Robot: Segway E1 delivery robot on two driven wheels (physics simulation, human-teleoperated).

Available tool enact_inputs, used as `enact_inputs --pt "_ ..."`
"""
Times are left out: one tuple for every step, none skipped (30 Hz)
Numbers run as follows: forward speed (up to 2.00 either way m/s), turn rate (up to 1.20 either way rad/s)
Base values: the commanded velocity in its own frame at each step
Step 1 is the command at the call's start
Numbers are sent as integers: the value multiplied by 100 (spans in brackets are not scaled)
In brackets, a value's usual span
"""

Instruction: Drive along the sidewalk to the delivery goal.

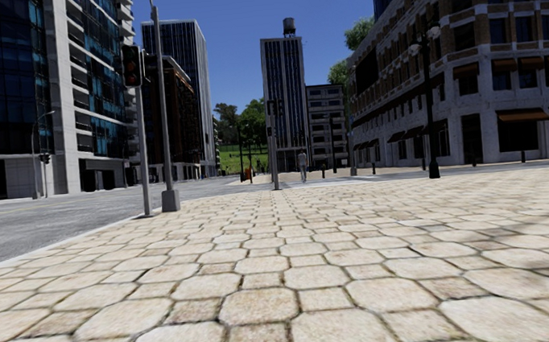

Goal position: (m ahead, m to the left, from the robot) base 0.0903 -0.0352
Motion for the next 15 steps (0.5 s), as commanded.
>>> enact_inputs --pt "116 0" --pt "116 0" --pt "107 0" --pt "71 0" --pt "0 0" --pt "0 0" --pt "0 0" --pt "0 0" --pt "0 0" --pt "0 0" --pt "0 0" --pt "0 0" --pt "0 0" --pt "0 0" --pt "0 0"
